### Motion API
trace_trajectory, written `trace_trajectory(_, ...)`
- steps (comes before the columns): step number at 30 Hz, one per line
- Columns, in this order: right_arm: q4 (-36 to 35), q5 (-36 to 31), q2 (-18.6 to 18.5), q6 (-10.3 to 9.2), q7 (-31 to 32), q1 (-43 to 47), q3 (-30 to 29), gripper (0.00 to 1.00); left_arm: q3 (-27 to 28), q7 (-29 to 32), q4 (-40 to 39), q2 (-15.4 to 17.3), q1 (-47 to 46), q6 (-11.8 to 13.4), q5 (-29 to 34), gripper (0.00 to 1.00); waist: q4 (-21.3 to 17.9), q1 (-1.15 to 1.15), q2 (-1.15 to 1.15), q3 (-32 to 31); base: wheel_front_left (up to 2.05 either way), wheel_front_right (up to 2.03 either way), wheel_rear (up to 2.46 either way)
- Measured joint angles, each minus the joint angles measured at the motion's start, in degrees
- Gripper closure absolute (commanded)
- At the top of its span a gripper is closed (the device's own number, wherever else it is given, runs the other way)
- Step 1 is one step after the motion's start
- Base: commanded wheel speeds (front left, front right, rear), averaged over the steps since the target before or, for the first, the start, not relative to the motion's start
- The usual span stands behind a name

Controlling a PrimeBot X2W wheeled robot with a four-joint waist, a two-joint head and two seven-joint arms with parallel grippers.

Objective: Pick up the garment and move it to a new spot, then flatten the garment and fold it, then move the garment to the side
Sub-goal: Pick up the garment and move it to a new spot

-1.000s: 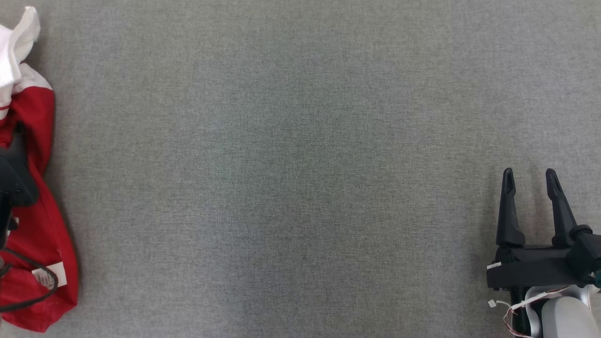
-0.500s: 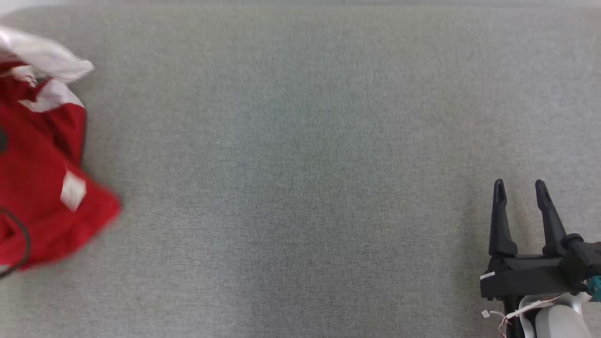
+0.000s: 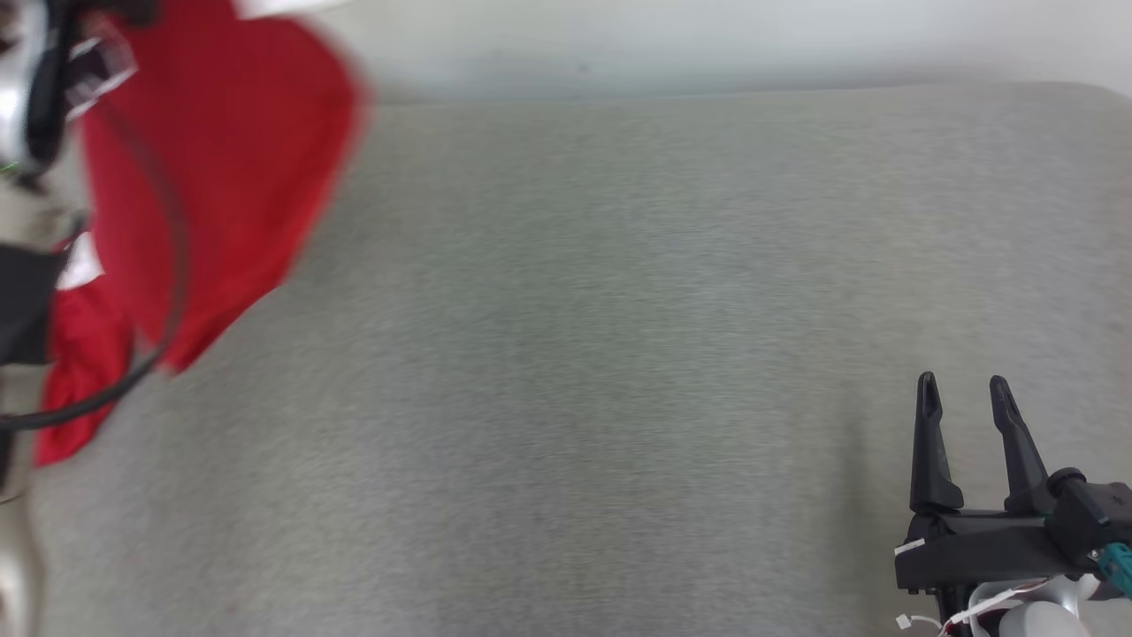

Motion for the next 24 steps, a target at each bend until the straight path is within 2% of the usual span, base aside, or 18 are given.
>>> trace_trajectory(6,0.73,1.75,0.02,0.00,0.00,0.05,0.42,0.00,-6.19,3.14,-2.34,-7.82,-4.63,-0.05,-0.13,1.00,-5.35,0.00,0.00,-0.66,0.00,0.00,0.00)
trace_trajectory(13,1.01,2.86,-0.02,0.00,0.00,0.05,0.01,0.00,-11.56,1.54,1.16,-15.52,-6.82,-0.32,-1.67,1.00,-11.75,0.00,0.00,-0.54,0.00,0.00,0.00)
trace_trajectory(19,0.89,3.11,-0.03,0.00,0.01,0.10,-1.34,0.00,-13.26,-1.74,4.52,-17.34,-1.30,0.02,-4.19,1.00,-14.50,0.00,0.00,0.50,0.00,0.00,0.00)
trace_trajectory(24,1.08,3.08,-0.02,0.00,0.00,0.12,-1.70,0.00,-11.35,-5.13,7.17,-15.34,10.46,2.10,-6.91,1.00,-12.99,0.01,0.00,1.12,0.00,0.00,0.00)
